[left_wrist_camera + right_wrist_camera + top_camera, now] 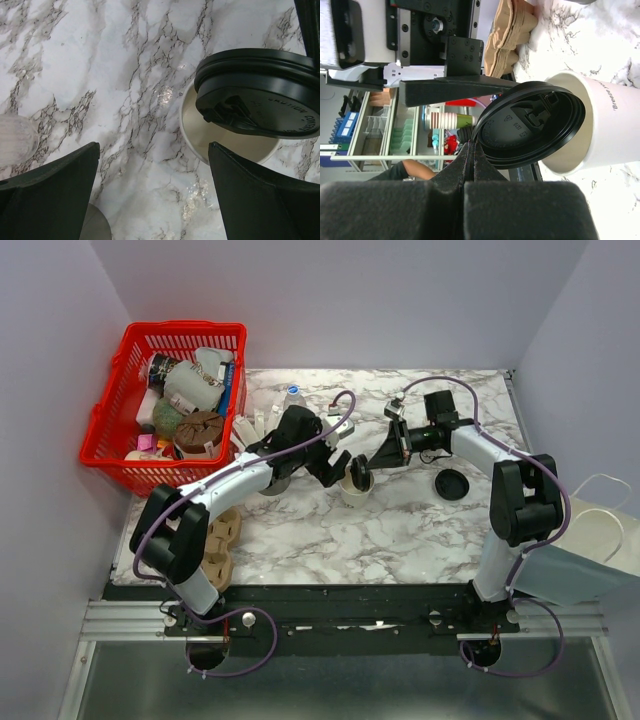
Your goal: Pack the takeout coffee
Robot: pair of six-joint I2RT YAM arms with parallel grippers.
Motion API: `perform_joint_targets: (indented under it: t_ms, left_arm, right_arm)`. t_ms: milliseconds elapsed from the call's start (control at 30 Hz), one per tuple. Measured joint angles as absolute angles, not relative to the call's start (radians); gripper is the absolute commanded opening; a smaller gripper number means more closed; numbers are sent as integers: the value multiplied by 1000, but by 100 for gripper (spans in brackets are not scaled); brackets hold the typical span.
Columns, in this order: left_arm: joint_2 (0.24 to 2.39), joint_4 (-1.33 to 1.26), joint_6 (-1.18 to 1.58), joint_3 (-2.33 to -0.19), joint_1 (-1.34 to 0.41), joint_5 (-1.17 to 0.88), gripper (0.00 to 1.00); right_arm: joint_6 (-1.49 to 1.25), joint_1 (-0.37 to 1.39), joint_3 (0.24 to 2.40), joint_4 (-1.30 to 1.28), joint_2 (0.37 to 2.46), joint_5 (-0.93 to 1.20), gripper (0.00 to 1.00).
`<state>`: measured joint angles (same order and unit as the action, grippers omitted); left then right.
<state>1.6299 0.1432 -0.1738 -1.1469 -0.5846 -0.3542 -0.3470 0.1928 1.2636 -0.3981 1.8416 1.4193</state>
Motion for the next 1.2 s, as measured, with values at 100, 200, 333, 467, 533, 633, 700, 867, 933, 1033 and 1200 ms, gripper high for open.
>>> perform_joint_targets:
  t_ms: [100, 200, 333, 467, 533, 633, 700, 867, 933, 1033, 1200]
  left_arm:
    - [1643, 143, -174, -1147, -585, -354, 96]
    - [1647, 143, -174, -1147, -585, -354, 96]
    - [1648, 142, -174, -1147, -585, -353, 96]
    - [1648, 142, -174, -1147, -585, -353, 96]
    - [1648, 142, -174, -1147, -585, -353, 96]
    - [1648, 142, -173, -1147, -585, -353, 96]
    - [1648, 142, -173, -1147, -585, -353, 96]
    - [1648, 142, -171, -1147, -585, -354, 96]
    - [1648, 141, -170, -1147, -585, -354, 96]
    - [1648, 141, -170, -1147, -585, -354, 96]
    - [1648, 139, -166, -1147, -585, -354, 96]
  right_arm:
    - [-347, 187, 1264, -398, 1842, 1413, 2]
    - [-347, 181, 1264, -398, 1842, 1404, 2]
    - [-346, 173, 1264, -398, 1843, 1399, 2]
    - [-339, 168, 1264, -406, 1845, 1392, 5]
    - [-330, 167, 1264, -416, 1846, 1385, 6]
    - [-313, 164, 1264, -434, 1846, 1376, 9]
    - [-304, 161, 1264, -447, 1846, 1370, 11]
    - [-283, 152, 1264, -468, 1846, 1352, 14]
    - [-277, 148, 1264, -473, 1846, 1346, 15]
    - [-267, 142, 1264, -481, 1846, 1334, 17]
    - [-252, 136, 1265, -500, 1846, 1313, 24]
